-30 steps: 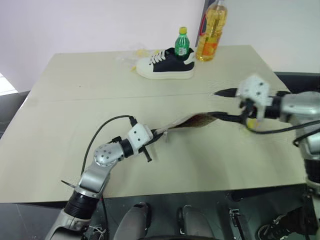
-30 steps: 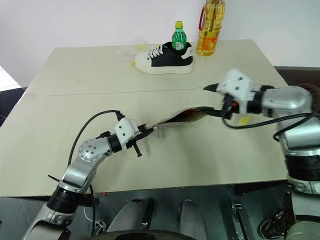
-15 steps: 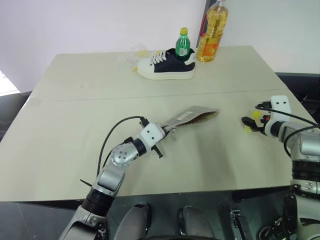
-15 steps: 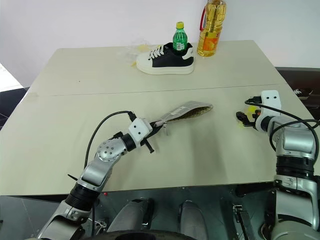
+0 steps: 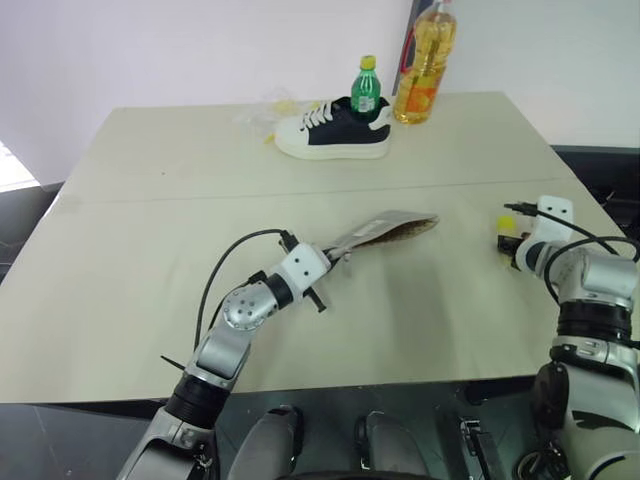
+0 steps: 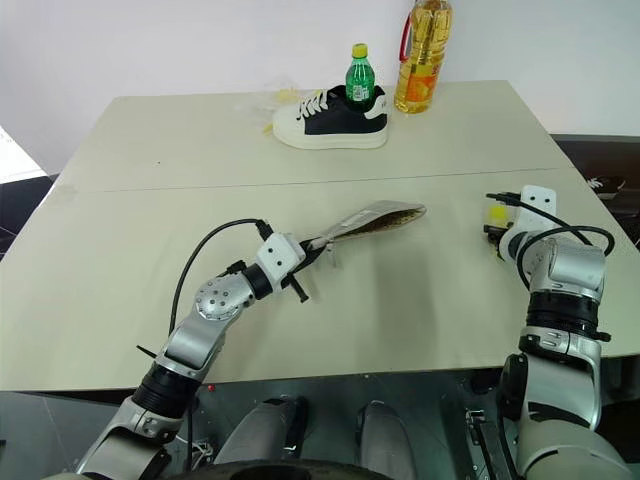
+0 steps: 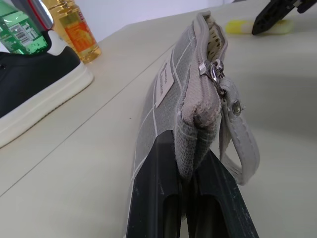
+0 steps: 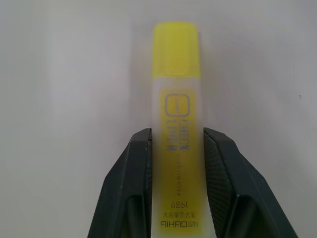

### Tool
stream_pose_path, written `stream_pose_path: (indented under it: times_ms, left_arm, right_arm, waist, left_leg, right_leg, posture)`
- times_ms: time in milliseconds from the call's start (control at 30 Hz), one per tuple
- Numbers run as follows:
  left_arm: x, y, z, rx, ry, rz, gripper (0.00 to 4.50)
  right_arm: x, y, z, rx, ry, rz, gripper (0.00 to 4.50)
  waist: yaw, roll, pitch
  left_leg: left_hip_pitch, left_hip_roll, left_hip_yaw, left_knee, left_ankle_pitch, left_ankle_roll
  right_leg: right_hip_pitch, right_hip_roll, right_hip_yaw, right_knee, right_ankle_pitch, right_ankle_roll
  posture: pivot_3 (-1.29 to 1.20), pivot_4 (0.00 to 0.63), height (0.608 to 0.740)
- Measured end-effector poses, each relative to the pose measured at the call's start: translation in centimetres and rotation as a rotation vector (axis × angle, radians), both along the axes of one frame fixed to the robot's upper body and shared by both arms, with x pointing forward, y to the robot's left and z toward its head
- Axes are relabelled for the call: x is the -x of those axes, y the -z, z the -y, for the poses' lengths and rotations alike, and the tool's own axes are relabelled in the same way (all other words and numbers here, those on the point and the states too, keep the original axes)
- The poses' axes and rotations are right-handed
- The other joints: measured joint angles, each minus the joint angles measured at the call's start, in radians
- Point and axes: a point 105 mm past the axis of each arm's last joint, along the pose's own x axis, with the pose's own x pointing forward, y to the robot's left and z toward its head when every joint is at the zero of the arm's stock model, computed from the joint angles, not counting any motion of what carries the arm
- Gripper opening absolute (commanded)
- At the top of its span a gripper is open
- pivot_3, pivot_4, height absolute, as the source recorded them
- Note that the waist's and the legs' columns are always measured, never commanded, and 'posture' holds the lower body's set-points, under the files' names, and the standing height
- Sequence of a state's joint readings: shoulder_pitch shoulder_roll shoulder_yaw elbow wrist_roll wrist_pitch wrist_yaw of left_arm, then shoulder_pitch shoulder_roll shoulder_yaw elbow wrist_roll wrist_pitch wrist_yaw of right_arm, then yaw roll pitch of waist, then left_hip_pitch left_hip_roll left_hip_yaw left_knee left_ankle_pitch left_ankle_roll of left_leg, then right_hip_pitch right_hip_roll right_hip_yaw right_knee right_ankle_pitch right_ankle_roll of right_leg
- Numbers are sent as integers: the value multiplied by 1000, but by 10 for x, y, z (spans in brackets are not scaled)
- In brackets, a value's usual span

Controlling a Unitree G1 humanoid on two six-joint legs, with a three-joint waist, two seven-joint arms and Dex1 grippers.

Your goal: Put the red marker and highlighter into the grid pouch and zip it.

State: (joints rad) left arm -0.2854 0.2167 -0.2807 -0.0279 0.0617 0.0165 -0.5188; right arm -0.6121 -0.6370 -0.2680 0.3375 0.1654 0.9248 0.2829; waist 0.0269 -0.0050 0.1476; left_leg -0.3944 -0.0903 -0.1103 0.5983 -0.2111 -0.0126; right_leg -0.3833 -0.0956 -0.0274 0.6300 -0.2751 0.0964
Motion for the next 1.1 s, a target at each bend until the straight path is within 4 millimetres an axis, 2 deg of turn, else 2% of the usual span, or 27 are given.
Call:
stream_pose_path:
  times_ms: [100, 167, 267, 333, 433, 567, 933, 1100]
  left_arm:
    - [-2, -3, -8, 13, -21, 2, 0]
    - [-3, -4, -12, 20, -29, 1, 0]
    - [-4, -5, -16, 29, -34, -6, 0]
    - [-4, -5, -18, 30, -35, -11, 0]
    - [-5, -7, -22, 24, -45, -5, 0]
    - [-5, -7, -23, 23, -44, -5, 0]
    - [5, -7, -14, 13, 39, -12, 0]
    - [11, -7, -8, -3, 87, -14, 0]
  right_arm:
    - [-3, -40, -28, 294, -335, 130, 844]
    - [4, -56, -52, 430, -561, 194, 844]
    - [24, -63, -91, 515, -872, 239, 844]
    - [35, -61, -104, 513, -992, 230, 844]
    - [46, -60, -115, 487, -1099, 214, 844]
    - [52, -63, -124, 488, -1158, 218, 844]
    - [46, -49, -121, 585, -1174, 151, 844]
    - [46, -51, -123, 736, -1243, 131, 844]
  waist:
    - [-14, 0, 0]
    - [-17, 0, 0]
    - [-20, -1, 1]
    - [-17, -1, 1]
    - [-14, -1, 1]
    - [-12, -1, 1]
    - [-13, -1, 1]
    - [-13, -1, 1]
  left_leg:
    - [0, 0, -1, 0, 0, 0]
    - [1, 0, -1, -1, 0, 0]
    - [2, 1, -1, -1, -1, 0]
    - [2, 1, -1, 0, 0, 0]
    - [2, 1, -1, 1, -1, 0]
    - [2, 1, -1, 0, -1, 0]
    - [1, 0, -1, 0, -1, 0]
    - [1, 0, -1, 0, -1, 0]
  right_leg:
    - [0, 2, -1, 0, 0, 1]
    - [2, 2, -2, 0, -1, 2]
    - [2, 2, -2, 0, -1, 2]
    - [3, 1, -2, 0, -1, 2]
    - [3, 0, -1, -1, -1, 2]
    - [3, -1, -1, -2, -1, 2]
    - [2, -1, -1, -2, -1, 2]
    - [2, -1, -1, -2, -1, 2]
  posture:
    - [0, 150, 738]
    - [0, 150, 738]
    - [0, 150, 738]
    - [0, 150, 738]
    - [0, 150, 738]
    - [0, 150, 738]
    - [0, 150, 738]
    - [0, 150, 738]
